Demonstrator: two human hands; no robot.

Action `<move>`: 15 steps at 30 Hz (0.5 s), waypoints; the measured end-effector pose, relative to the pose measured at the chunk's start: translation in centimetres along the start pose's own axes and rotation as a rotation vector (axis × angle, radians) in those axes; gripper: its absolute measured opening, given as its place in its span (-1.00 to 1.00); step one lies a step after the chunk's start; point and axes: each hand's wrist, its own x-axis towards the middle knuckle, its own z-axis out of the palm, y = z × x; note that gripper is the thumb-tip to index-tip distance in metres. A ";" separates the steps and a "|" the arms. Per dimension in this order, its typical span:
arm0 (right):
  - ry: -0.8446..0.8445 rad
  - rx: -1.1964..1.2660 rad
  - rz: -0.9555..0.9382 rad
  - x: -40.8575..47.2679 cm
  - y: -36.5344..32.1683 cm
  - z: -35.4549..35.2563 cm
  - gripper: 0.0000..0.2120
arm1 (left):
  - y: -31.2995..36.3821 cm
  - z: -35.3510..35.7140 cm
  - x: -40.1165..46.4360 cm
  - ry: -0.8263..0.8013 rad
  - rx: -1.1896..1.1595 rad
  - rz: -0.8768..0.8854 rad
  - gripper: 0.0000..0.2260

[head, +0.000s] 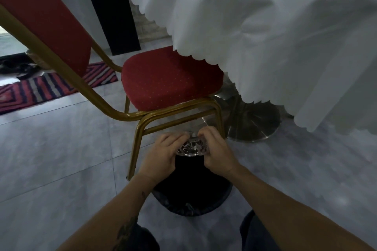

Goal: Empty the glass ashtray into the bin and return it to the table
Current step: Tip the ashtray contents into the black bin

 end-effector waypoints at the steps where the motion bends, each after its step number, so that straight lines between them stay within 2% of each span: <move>1: -0.015 -0.023 -0.030 -0.1 0.2 0.0 -0.50 | -0.1 -0.1 0.0 0.005 0.021 0.021 -0.54; 6: -0.061 -0.171 -0.108 -0.2 1.2 0.1 -0.50 | -0.4 -0.2 -0.2 0.019 0.076 0.079 -0.54; 15: -0.089 -0.245 -0.202 0.6 0.8 -0.5 -0.52 | -0.8 -0.3 -0.7 0.087 0.156 0.066 -0.45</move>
